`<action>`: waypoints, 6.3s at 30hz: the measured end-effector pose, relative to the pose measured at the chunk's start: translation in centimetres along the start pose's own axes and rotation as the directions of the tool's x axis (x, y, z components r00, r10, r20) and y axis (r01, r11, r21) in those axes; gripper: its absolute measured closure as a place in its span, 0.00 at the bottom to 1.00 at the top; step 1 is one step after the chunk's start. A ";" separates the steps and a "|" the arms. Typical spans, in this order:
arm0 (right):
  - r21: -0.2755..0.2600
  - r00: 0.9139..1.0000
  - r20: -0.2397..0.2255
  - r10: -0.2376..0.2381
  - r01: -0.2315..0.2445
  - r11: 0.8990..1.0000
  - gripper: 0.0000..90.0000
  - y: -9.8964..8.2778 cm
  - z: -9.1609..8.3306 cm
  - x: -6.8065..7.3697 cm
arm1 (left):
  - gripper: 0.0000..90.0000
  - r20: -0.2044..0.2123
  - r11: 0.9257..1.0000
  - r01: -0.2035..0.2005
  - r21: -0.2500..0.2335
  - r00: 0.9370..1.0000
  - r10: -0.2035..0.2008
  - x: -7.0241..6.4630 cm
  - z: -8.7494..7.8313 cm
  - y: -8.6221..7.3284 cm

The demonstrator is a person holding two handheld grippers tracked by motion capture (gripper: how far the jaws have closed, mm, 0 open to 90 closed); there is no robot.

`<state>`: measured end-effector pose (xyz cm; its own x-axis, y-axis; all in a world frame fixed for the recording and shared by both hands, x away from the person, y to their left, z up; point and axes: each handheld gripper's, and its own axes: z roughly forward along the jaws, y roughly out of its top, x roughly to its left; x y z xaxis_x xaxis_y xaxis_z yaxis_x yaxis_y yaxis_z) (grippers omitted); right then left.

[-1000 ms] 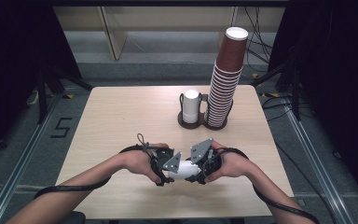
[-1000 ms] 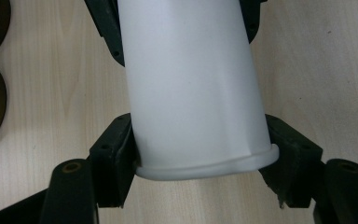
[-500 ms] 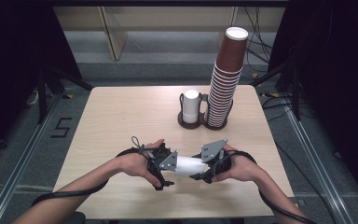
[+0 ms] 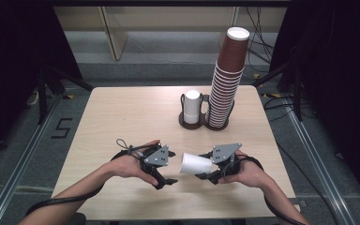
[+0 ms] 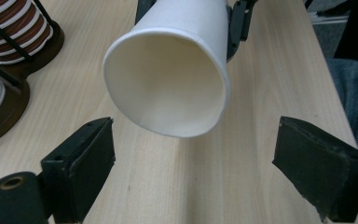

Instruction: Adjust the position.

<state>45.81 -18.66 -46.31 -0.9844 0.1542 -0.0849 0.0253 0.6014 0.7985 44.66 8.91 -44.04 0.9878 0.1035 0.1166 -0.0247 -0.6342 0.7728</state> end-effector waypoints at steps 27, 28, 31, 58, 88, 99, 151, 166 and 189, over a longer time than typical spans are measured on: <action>-0.053 0.999 -0.005 -0.049 0.048 0.997 0.39 1.1 0.2 0.3 | 0.02 0.027 0.996 0.060 -0.073 0.998 -0.058 0.7 1.2 0.8; -0.054 0.999 -0.008 -0.048 0.047 0.997 0.39 1.1 0.2 0.3 | 0.03 0.029 0.995 0.065 -0.076 0.998 -0.063 0.7 1.3 0.8; -0.053 0.999 -0.014 -0.047 0.046 0.998 0.39 1.1 0.3 0.5 | 0.04 0.033 0.995 0.076 -0.069 0.997 -0.073 0.7 1.5 0.8; -0.058 0.997 -0.048 -0.058 0.055 0.997 0.39 1.3 0.5 0.6 | 0.26 0.040 0.996 0.057 -0.063 0.998 -0.054 0.7 1.8 1.1; 0.051 0.998 -0.018 0.055 -0.054 0.997 0.21 1.8 1.0 0.9 | 0.32 0.018 0.989 -0.136 0.057 0.991 0.135 -0.1 1.4 2.7; 0.056 0.997 0.004 0.077 -0.077 0.995 0.16 1.7 0.4 1.0 | 0.33 0.009 0.979 -0.155 0.132 0.988 0.155 0.4 0.8 3.0; 0.045 0.996 0.085 0.040 -0.044 0.998 0.33 3.5 3.5 1.0 | 0.33 0.107 0.787 -0.333 0.519 0.939 0.326 1.8 0.6 5.9; 0.072 0.996 0.080 0.026 -0.032 0.997 0.38 3.4 4.5 1.2 | 0.33 0.098 0.812 -0.326 0.485 0.942 0.320 1.3 0.9 6.1; -0.137 0.983 0.118 0.143 -0.127 0.982 0.38 0.4 1.4 1.0 | 0.12 -0.037 0.998 0.056 -0.029 0.998 -0.057 2.4 -0.4 2.5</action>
<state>45.09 -17.14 -46.90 -0.9432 0.3300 -0.0394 0.1256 0.4636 0.8771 46.96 7.87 -41.60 0.9811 0.1679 0.0958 0.0257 -0.6047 0.7960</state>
